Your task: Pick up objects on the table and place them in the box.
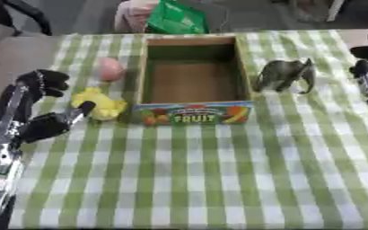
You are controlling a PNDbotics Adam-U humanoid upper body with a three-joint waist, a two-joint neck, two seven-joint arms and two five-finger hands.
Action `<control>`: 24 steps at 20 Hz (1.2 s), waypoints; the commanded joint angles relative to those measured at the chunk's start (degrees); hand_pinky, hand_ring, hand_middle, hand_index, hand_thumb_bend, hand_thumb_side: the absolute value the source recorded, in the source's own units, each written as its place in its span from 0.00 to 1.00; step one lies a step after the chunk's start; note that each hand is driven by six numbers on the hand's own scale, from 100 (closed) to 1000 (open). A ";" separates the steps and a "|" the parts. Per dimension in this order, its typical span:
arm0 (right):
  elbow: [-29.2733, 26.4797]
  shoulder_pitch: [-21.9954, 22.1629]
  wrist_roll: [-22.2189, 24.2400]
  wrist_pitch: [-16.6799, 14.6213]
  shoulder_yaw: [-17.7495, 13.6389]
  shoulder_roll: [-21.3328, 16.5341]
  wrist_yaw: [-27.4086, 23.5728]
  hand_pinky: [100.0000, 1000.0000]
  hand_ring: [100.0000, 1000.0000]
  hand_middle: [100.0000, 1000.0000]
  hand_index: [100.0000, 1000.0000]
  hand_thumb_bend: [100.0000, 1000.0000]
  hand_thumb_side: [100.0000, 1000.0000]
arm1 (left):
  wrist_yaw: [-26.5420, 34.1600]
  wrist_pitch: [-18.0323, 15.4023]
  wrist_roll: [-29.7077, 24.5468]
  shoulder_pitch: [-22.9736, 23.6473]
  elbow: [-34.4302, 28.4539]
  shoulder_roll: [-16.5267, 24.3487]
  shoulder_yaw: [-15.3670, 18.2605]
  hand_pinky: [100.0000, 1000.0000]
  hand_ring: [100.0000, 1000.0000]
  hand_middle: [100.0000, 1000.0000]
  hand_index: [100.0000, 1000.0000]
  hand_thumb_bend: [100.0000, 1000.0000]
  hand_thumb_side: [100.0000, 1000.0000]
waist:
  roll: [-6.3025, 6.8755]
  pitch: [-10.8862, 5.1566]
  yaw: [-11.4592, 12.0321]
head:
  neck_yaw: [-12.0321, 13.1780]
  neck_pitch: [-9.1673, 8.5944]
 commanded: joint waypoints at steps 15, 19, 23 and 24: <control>-0.67 -0.23 0.89 -0.17 0.49 -1.31 0.13 0.78 0.91 0.76 0.97 0.00 0.35 | -20.63 -8.67 -20.24 -16.24 12.91 22.24 -11.69 0.66 0.63 0.54 0.70 0.77 0.11 | 0.31 -1.97 -1.54 | 1.26 0.65; -0.57 -0.20 1.00 -0.21 0.58 -1.34 0.07 0.78 0.91 0.76 0.97 0.00 0.35 | -19.90 -11.62 -23.79 -19.83 18.17 22.19 -14.33 0.67 0.57 0.54 0.70 0.77 0.10 | 0.26 -2.08 -1.75 | 1.37 0.79; -0.52 -0.15 1.08 -0.21 0.61 -1.31 0.03 0.79 0.91 0.76 0.97 0.00 0.35 | -19.81 -13.62 -26.20 -22.49 23.57 20.85 -15.85 0.67 0.57 0.54 0.70 0.77 0.10 | 0.29 -2.09 -1.78 | 1.40 0.85; -0.52 -0.15 1.10 -0.21 0.62 -1.30 0.02 0.79 0.91 0.76 0.97 0.00 0.35 | -19.91 -14.01 -26.60 -22.93 24.72 20.29 -16.02 0.67 0.57 0.54 0.70 0.77 0.10 | 0.29 -2.06 -1.76 | 1.43 0.86</control>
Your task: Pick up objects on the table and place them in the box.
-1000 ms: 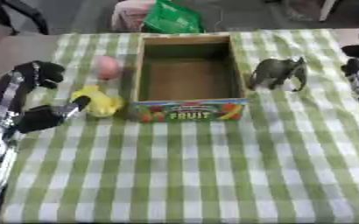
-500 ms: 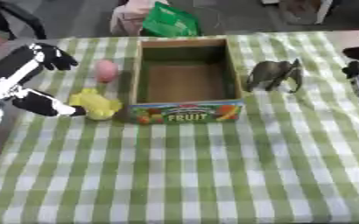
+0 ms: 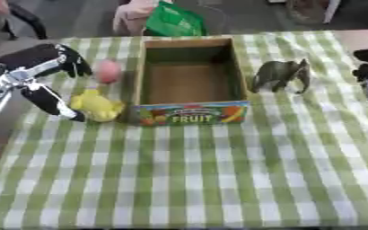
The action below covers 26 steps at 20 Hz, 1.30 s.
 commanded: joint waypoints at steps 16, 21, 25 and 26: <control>-0.46 -0.70 0.32 -0.16 -0.01 -1.00 -0.10 0.79 0.91 0.76 0.97 0.00 0.36 | -4.09 -4.32 -2.45 -5.72 14.57 -6.90 -0.58 0.66 0.57 0.54 0.68 0.63 0.13 | -0.34 -0.66 -0.26 | 0.38 0.21; -0.45 -0.73 0.34 -0.17 -0.01 -0.96 -0.12 0.79 0.91 0.76 0.97 0.00 0.36 | -5.73 -2.87 1.84 -5.87 16.80 -8.29 -0.21 0.65 0.56 0.54 0.68 0.50 0.16 | -0.42 -0.66 -0.39 | 0.40 0.19; -0.44 -0.71 0.36 -0.16 0.01 -0.92 -0.14 0.79 0.91 0.76 0.97 0.00 0.36 | -6.65 -1.87 3.78 -6.15 17.77 -8.62 0.29 0.63 0.51 0.48 0.64 0.41 0.15 | -0.39 -0.68 -0.37 | 0.39 0.13; -0.45 -0.73 0.38 -0.15 0.02 -0.90 -0.14 0.79 0.91 0.76 0.97 0.00 0.36 | -6.78 -1.69 4.11 -6.16 17.93 -8.65 0.40 0.62 0.49 0.45 0.61 0.36 0.13 | -0.37 -0.67 -0.36 | 0.38 0.10</control>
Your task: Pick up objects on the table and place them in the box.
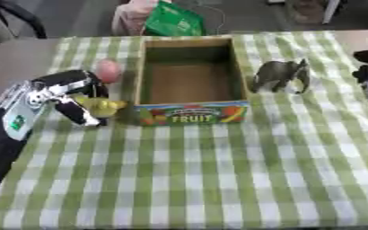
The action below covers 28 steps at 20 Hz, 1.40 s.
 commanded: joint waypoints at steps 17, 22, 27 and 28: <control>-0.49 -0.58 0.06 0.02 -0.40 -0.99 -0.05 0.79 0.91 0.76 0.97 0.00 0.35 | -3.45 4.05 12.97 -4.12 -3.67 1.66 4.42 0.50 0.23 0.15 0.34 0.14 0.06 | -0.12 -1.07 -0.04 | -0.12 0.24; -0.41 -0.51 0.33 -0.05 -0.13 -0.87 -0.14 0.79 0.91 0.76 0.97 0.00 0.35 | -4.10 4.77 14.51 -8.56 -5.79 -0.45 4.61 0.51 0.23 0.16 0.34 0.14 0.06 | -0.25 -1.50 -0.22 | 0.07 0.43; -0.36 -0.79 0.84 -0.15 0.42 -0.64 -0.29 0.79 0.91 0.76 0.97 0.00 0.35 | -4.91 3.98 15.38 -12.22 -5.58 -5.38 3.01 0.51 0.23 0.16 0.35 0.15 0.06 | -0.43 -1.67 -1.35 | 0.93 0.59; -0.36 -0.89 0.97 -0.18 0.55 -0.59 -0.34 0.79 0.91 0.76 0.97 0.00 0.35 | -5.20 3.73 15.47 -12.72 -5.24 -6.29 2.68 0.51 0.23 0.16 0.35 0.15 0.06 | -0.46 -1.66 -1.60 | 1.08 0.57</control>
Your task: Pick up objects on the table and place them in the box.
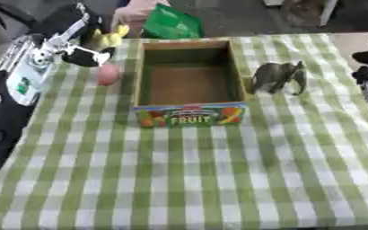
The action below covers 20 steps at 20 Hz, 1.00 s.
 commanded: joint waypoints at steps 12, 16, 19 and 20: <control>-0.60 -2.01 1.97 -0.24 1.42 0.33 -0.87 0.79 0.91 0.76 0.97 0.00 0.36 | -6.74 -5.43 -1.67 -3.94 6.11 -10.21 -3.85 0.55 0.39 0.34 0.48 0.43 0.05 | -0.14 -0.36 -3.64 | 2.40 -0.05; -0.55 -1.95 1.95 -0.19 1.35 0.37 -0.85 0.79 0.91 0.76 0.97 0.00 0.36 | -8.87 -5.06 -2.01 -3.15 8.85 -10.94 -3.18 0.58 0.47 0.45 0.58 0.60 0.07 | -0.13 -0.16 -3.74 | 2.30 -0.11; -0.53 -1.91 1.94 -0.19 1.29 0.37 -0.80 0.79 0.91 0.76 0.97 0.00 0.36 | -10.25 -4.07 -1.02 -2.87 10.02 -10.85 -2.35 0.62 0.55 0.53 0.67 0.81 0.06 | -0.14 -0.09 -3.67 | 2.19 -0.19; -0.51 -1.88 1.91 -0.18 1.25 0.37 -0.78 0.79 0.91 0.76 0.97 0.00 0.36 | -10.56 -3.64 -0.46 -2.83 10.02 -10.71 -2.08 0.63 0.56 0.54 0.68 0.80 0.06 | -0.14 -0.08 -3.63 | 2.16 -0.23</control>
